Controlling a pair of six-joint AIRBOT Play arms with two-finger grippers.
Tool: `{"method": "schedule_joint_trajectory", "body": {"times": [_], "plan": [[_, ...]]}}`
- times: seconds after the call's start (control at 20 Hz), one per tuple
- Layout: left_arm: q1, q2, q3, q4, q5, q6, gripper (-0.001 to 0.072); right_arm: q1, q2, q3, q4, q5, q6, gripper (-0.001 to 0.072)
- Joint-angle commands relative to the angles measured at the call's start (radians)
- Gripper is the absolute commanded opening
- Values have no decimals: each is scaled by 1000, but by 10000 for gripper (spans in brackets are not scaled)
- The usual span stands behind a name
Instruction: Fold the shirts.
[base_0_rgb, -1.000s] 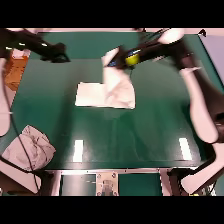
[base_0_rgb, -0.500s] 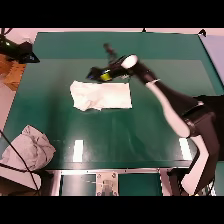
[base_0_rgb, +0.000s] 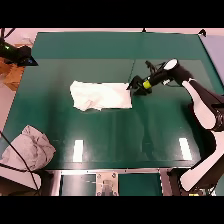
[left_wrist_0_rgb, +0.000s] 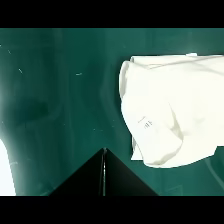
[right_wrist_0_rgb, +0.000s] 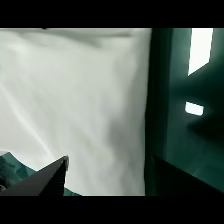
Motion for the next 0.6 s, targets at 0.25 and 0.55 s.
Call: {"method": "schedule_joint_trajectory", "body": {"times": [0.25, 0.55], "plan": [[1, 0, -1, 63, 2, 48, 23, 107, -45, -52, 212, -133, -98, 283], [1, 0, -1, 93, 0, 47, 23, 33, 21, 245, 259, 53, -111, 21]]}}
